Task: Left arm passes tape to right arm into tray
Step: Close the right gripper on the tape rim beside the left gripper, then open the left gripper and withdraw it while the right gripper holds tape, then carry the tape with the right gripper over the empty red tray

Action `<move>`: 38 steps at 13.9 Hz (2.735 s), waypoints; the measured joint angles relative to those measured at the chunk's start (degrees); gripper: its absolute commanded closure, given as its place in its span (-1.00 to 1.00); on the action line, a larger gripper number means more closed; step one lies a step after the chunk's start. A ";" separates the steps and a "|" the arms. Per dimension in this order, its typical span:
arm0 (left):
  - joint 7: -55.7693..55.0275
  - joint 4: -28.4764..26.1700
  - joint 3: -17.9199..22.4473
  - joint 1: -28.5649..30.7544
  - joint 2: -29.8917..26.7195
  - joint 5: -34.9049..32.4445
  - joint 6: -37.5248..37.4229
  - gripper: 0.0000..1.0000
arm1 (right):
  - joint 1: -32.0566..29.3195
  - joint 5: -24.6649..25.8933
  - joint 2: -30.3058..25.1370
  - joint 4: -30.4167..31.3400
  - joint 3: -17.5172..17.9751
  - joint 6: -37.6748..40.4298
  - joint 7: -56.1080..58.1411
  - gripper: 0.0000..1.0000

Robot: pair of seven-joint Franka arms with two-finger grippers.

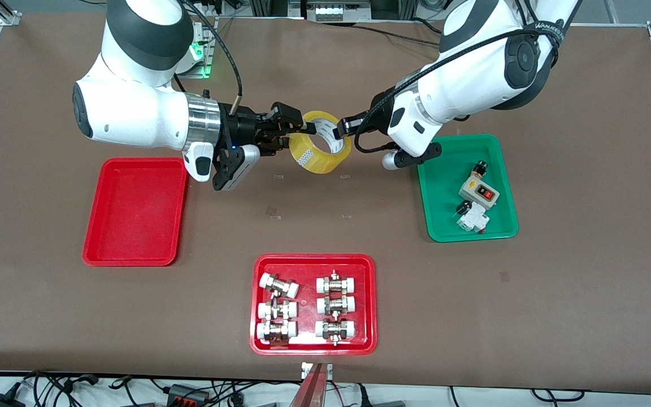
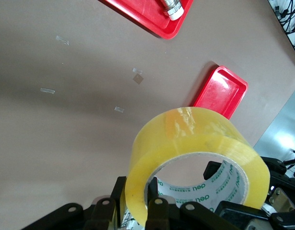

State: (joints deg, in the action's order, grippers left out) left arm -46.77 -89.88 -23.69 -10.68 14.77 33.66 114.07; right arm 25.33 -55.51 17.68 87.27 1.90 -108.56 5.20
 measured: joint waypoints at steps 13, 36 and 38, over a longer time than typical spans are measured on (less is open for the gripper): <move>0.03 1.57 0.78 7.65 -3.46 -16.04 -13.76 -1.00 | -0.22 0.23 2.48 0.06 -0.77 -0.07 0.49 0.35; 47.23 -2.93 23.77 14.28 -17.36 -35.44 -21.31 -1.00 | -42.51 15.97 19.17 5.03 -2.61 11.51 22.80 0.34; 47.30 -2.97 23.74 14.15 -17.54 -35.45 -21.31 -1.00 | -43.46 17.77 19.49 5.64 -2.60 11.85 24.62 0.33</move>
State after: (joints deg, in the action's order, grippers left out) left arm 0.53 -92.84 0.05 3.47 -2.77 -1.78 92.75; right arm -18.13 -37.74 37.18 92.91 -0.70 -96.71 29.82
